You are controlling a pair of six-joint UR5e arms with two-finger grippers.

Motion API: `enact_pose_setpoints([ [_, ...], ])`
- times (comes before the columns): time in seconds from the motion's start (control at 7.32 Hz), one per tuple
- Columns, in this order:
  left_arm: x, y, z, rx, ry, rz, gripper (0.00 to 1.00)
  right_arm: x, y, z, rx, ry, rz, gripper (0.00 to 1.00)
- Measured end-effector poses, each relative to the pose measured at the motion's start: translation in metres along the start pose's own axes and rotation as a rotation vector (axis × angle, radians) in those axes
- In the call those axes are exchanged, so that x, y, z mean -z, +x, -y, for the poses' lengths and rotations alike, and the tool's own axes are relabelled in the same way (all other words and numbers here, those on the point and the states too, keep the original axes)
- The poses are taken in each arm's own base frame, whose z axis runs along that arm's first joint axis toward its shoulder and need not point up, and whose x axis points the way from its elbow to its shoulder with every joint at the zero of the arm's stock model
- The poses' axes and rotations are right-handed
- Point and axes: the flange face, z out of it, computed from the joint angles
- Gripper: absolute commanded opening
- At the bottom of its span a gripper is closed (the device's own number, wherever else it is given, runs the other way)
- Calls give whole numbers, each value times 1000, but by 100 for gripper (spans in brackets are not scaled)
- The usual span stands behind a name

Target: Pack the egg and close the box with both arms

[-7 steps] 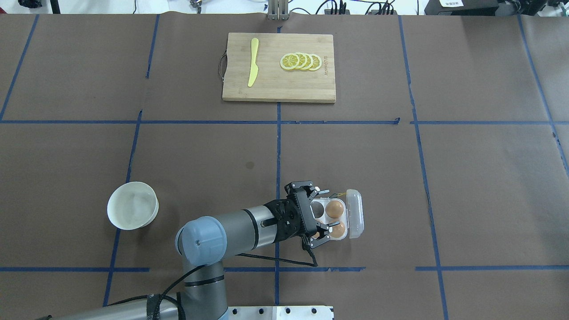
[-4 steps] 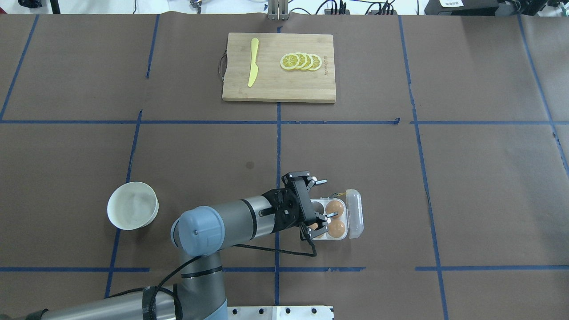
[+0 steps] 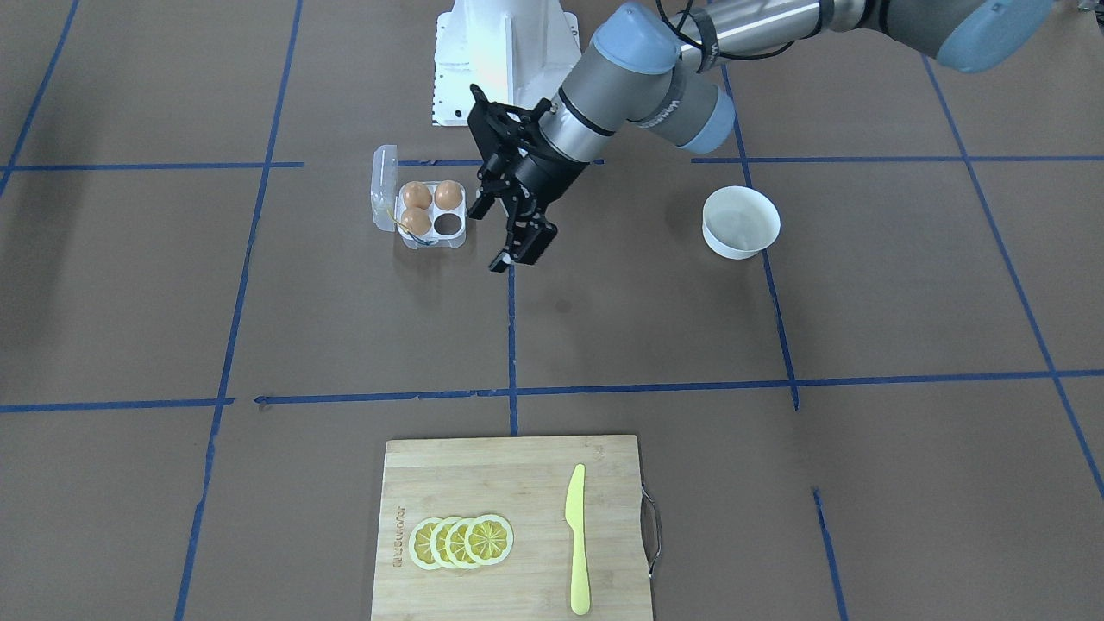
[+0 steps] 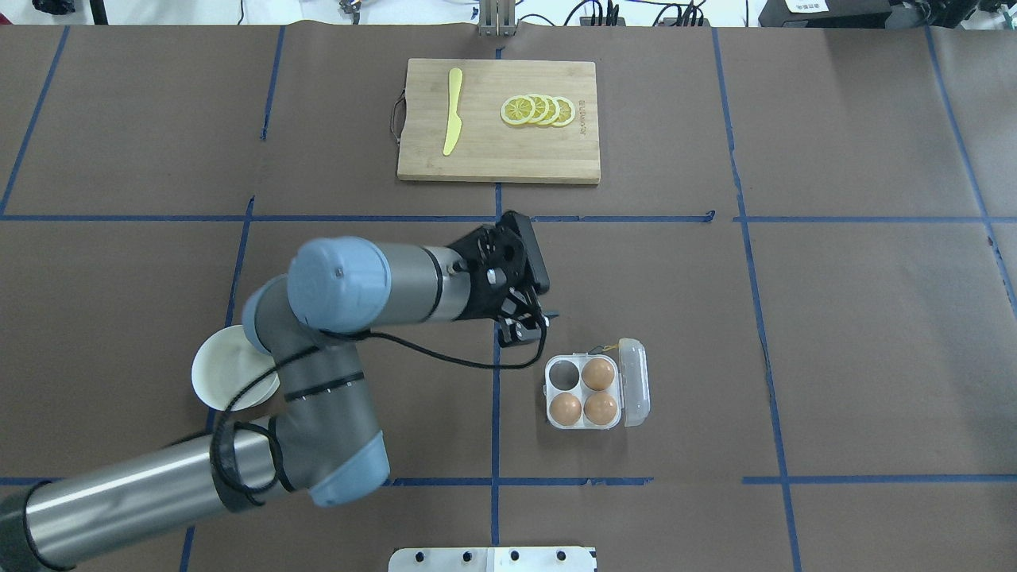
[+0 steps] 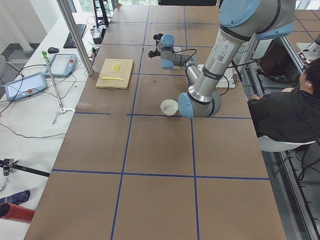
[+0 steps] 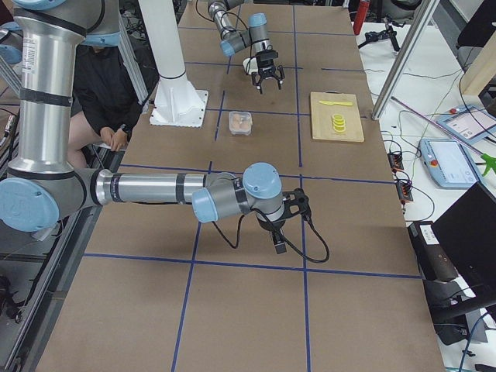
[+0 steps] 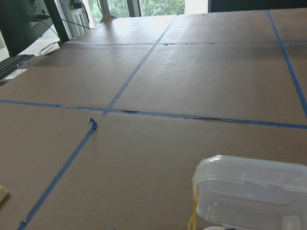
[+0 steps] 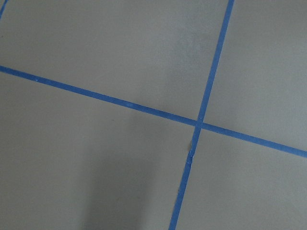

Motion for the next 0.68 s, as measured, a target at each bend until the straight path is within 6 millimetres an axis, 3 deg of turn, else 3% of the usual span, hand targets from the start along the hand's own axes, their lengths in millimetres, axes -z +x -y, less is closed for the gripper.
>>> enact_pose_setpoints([
  [0.14,38,-46,-14,55,-95,31,100,-1,1,-2,-2,-2,0,100],
  [0.41,136,-135,-44,196,-248,162,100,-2,1,-5,-7,-6,-1,100],
  [0.68,230,-218,-100,318,-367,308,100,-3,3,-6,-15,-11,-2,100],
])
